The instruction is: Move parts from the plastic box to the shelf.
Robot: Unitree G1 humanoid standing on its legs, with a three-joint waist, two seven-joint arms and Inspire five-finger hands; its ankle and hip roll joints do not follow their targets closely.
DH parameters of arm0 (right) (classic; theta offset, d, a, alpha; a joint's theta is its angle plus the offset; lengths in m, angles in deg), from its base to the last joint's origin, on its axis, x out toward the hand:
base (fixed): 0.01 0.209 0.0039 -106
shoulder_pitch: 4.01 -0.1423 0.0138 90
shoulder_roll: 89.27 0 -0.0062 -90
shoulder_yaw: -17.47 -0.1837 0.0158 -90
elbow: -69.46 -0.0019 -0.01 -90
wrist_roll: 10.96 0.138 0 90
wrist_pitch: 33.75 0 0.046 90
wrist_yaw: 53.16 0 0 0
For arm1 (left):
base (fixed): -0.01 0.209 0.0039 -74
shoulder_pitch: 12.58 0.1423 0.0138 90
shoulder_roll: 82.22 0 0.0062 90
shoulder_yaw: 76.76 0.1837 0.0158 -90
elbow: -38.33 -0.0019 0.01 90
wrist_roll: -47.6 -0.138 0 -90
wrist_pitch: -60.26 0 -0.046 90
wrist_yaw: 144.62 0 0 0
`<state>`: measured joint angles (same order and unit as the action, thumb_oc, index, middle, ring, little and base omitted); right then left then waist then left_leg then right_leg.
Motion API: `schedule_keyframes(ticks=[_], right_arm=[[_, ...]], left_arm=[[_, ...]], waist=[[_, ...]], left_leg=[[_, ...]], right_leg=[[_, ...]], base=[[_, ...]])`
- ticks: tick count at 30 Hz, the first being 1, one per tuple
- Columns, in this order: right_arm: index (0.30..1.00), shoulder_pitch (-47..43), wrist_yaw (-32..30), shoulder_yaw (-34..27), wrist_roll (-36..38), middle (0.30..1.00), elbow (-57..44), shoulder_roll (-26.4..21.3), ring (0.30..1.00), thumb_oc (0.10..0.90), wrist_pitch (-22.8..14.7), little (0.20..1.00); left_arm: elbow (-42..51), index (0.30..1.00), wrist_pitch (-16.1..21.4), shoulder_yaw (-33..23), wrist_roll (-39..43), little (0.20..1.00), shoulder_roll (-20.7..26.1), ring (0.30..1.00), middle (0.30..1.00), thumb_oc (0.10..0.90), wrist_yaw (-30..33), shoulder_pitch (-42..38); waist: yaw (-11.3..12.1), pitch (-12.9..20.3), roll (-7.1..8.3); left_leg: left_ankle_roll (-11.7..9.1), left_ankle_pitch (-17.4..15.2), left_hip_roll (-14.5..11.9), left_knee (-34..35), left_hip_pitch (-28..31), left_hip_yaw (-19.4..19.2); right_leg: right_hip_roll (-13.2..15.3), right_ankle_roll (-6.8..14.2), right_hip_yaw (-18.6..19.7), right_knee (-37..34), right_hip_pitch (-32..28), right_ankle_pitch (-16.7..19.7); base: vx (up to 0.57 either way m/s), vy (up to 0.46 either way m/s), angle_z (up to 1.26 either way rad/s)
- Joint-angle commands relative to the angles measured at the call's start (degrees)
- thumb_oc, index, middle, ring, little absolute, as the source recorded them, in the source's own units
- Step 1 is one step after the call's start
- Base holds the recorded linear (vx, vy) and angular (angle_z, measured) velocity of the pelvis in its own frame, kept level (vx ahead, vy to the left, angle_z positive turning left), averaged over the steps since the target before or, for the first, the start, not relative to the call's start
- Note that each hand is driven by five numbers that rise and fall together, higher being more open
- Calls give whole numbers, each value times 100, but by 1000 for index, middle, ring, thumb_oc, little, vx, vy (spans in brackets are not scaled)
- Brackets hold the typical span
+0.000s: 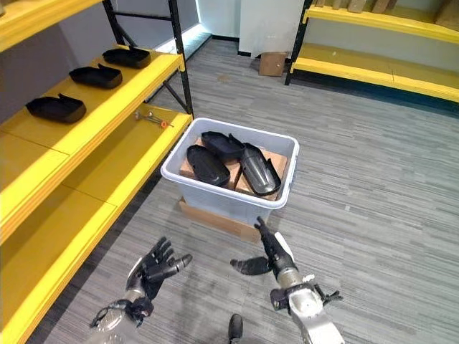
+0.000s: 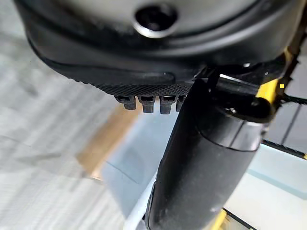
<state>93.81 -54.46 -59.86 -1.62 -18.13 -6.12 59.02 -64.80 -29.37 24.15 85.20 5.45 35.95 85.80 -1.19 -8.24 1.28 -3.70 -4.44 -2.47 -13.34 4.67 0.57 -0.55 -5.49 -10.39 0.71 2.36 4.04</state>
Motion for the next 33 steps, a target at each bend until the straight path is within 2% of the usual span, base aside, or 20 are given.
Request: schedule_keyframes(ticks=[1, 2, 3, 5, 6, 7, 8, 10, 11, 15, 16, 20, 22, 24, 26, 27, 28, 30, 31, 33], right_arm=[[1000, 253, -29, -101, 227, 1000, -575, 25, 1000, 900, -480, 1000], [1000, 269, -19, -104, 231, 1000, -568, 12, 1000, 900, -473, 1000], [1000, 286, -56, -130, 247, 1000, -564, -22, 1000, 900, -457, 1000], [1000, 307, -123, -210, 229, 1000, -568, -2, 1000, 900, -480, 1000], [1000, 307, -147, -209, 207, 1000, -557, 12, 1000, 900, -485, 1000], [1000, 344, -178, -259, 187, 1000, -574, 13, 1000, 900, -477, 1000], [1000, 346, -178, -260, 187, 1000, -577, 12, 1000, 900, -475, 1000], [1000, 373, -90, -220, 54, 1000, -504, 60, 1000, 900, -464, 1000], [1000, 389, -63, -227, 8, 1000, -506, 86, 1000, 900, -445, 1000], [1000, 408, 35, -176, -72, 1000, -485, 148, 1000, 900, -393, 1000], [1000, 380, 63, -109, -100, 1000, -455, 204, 1000, 900, -356, 1000], [1000, 266, 44, -32, -75, 1000, -407, 278, 1000, 900, -354, 1000], [1000, 230, 74, 45, -93, 1000, -363, 362, 1000, 900, -350, 1000], [1000, 219, 101, 85, -108, 1000, -392, 372, 1000, 900, -344, 1000], [1000, 208, 139, 117, -132, 1000, -383, 387, 1000, 900, -339, 1000], [1000, 212, 144, 104, -117, 1000, -394, 384, 1000, 900, -330, 1000], [1000, 196, 143, 103, -83, 1000, -362, 350, 1000, 900, -352, 1000], [1000, 147, 118, 142, -30, 1000, -350, 348, 1000, 900, -356, 1000], [1000, 144, 117, 146, -30, 1000, -350, 347, 1000, 900, -357, 1000], [1000, 55, 122, 173, -99, 1000, -370, 313, 1000, 900, -355, 1000]], left_arm=[[451, 1000, 425, -76, 55, 1000, 216, 1000, 1000, 900, -175, 38], [462, 1000, 423, -74, 67, 1000, 224, 1000, 1000, 900, -166, 62], [490, 1000, 384, -62, 124, 1000, 264, 1000, 1000, 900, -154, 102], [496, 1000, 382, -60, 119, 1000, 365, 1000, 1000, 900, -172, 181], [474, 1000, 387, -57, 94, 1000, 375, 1000, 1000, 900, -146, 173], [446, 1000, 401, -89, 63, 1000, 358, 1000, 1000, 900, -100, 182], [446, 1000, 402, -88, 63, 1000, 357, 1000, 1000, 900, -100, 182], [391, 1000, 424, -107, 34, 1000, 316, 1000, 1000, 900, -52, 202], [411, 1000, 444, -124, 65, 1000, 322, 1000, 1000, 900, -50, 160], [514, 1000, 468, -180, 93, 1000, 379, 1000, 1000, 900, -104, 208], [515, 1000, 478, -212, 80, 1000, 418, 1000, 1000, 900, -84, 212], [508, 1000, 482, -255, 72, 1000, 491, 1000, 1000, 900, -25, 172], [506, 1000, 469, -236, -10, 1000, 551, 1000, 1000, 900, -7, 86], [523, 1000, 459, -223, -75, 1000, 595, 1000, 1000, 900, -8, 41], [514, 1000, 425, -236, -164, 1000, 587, 1000, 1000, 900, -38, 21], [494, 1000, 411, -229, -176, 1000, 570, 1000, 1000, 900, -63, 26], [418, 1000, 427, -191, -177, 1000, 533, 1000, 1000, 900, -81, 22], [433, 1000, 422, -265, -136, 1000, 501, 1000, 1000, 900, -100, 86], [438, 1000, 422, -270, -137, 1000, 500, 1000, 1000, 900, -102, 90], [403, 1000, 442, -360, -133, 1000, 449, 1000, 1000, 900, -86, 108]], waist=[[-78, 47, 113], [-28, -13, 140], [43, -145, 260], [131, -211, 483], [146, -213, 466], [157, -171, 366], [164, -185, 366], [219, -44, 169], [168, 18, 146], [241, 126, 167], [265, 147, 195], [310, 136, 227], [302, 74, 179], [280, -20, 118], [258, -116, 24], [193, -125, 4], [70, -162, -5], [71, -157, 13], [68, -155, 29], [16, -140, 38]], left_leg=[[107, 631, 309, -1006, -433, -96], [64, 780, 371, -1365, -632, -19], [132, 839, 231, -1469, -1127, -135], [286, 614, -295, -163, -1326, -316], [203, 853, -448, 369, -1327, -297], [-15, 1423, -834, 1131, -1408, -190], [-18, 1433, -836, 1156, -1378, -199], [-96, 1426, -659, 1664, -1068, 95], [-83, 1345, -575, 1679, -982, -90], [103, 1129, -333, 1647, -808, -304], [231, 969, -208, 1537, -790, -461], [407, 746, -28, 1373, -774, -599], [617, 613, 140, 1412, -607, -660], [720, 563, 186, 1479, -447, -743], [778, 446, 223, 1628, -123, -968], [762, 427, 231, 1697, -29, -981], [724, 409, 263, 1763, 90, -982], [616, 234, 298, 1834, 281, -1075], [630, 299, 306, 1834, 236, -1117], [557, 190, 252, 1834, 377, -1187]], right_leg=[[99, 433, 171, -132, 55, 66], [112, 400, 185, -142, -34, 38], [200, 402, 178, -215, -204, 5], [412, 520, 260, -311, -422, -107], [430, 547, 298, -337, -504, -163], [493, 607, 428, -399, -701, -277], [492, 606, 434, -401, -716, -278], [595, 749, 569, -324, -773, -350], [686, 808, 553, -289, -775, -301], [933, 1003, 695, -275, -698, -143], [1097, 1092, 747, -231, -637, -69], [1270, 1176, 909, 49, -479, 41], [1364, 1200, 909, 1108, -43, 310], [1451, 1152, 675, 1788, 259, 554], [1628, 1142, -156, 2276, 512, 486], [1445, 1121, -227, 2188, 607, 380], [922, 1042, -125, 1838, 894, 178], [1019, 1175, -587, 605, 729, 278], [1017, 1117, -634, 505, 726, 387], [888, 1226, -405, -64, 989, 782]], base=[[140, -48, 33], [100, -43, -9], [176, 10, -23], [269, 149, 4], [341, 348, 9], [232, 264, -1], [324, 431, -27], [283, 429, -31], [159, 254, -34], [176, 319, -62], [123, 270, -68], [107, 249, -36], [131, 324, -25], [88, 254, -7], [147, 237, -9], [175, 149, -41], [188, 36, -41], [199, -27, -28], [185, -94, -20], [255, -131, -27]])
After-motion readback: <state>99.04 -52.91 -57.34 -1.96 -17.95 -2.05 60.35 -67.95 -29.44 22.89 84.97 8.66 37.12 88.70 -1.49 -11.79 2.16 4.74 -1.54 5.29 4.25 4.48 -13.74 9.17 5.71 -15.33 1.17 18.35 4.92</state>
